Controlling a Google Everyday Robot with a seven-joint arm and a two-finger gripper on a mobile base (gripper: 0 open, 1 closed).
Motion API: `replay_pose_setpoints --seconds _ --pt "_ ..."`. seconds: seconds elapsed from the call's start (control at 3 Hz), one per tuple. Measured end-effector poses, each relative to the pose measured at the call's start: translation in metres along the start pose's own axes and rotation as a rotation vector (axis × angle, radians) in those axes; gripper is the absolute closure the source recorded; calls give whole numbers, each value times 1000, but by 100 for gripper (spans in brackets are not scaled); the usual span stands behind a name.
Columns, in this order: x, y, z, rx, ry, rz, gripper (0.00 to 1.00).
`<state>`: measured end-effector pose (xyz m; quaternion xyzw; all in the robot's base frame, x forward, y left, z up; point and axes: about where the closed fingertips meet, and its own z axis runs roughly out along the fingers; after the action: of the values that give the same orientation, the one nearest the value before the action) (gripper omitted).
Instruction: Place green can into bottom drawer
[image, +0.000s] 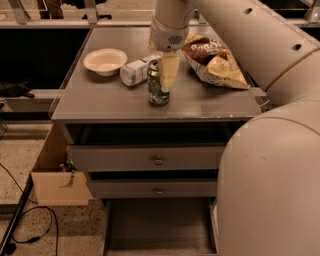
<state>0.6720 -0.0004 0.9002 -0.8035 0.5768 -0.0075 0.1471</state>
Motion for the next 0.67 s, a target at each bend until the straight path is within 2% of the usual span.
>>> replay_pose_setpoints --seconds 0.67 --pt "0 0 0 0 0 0 66"
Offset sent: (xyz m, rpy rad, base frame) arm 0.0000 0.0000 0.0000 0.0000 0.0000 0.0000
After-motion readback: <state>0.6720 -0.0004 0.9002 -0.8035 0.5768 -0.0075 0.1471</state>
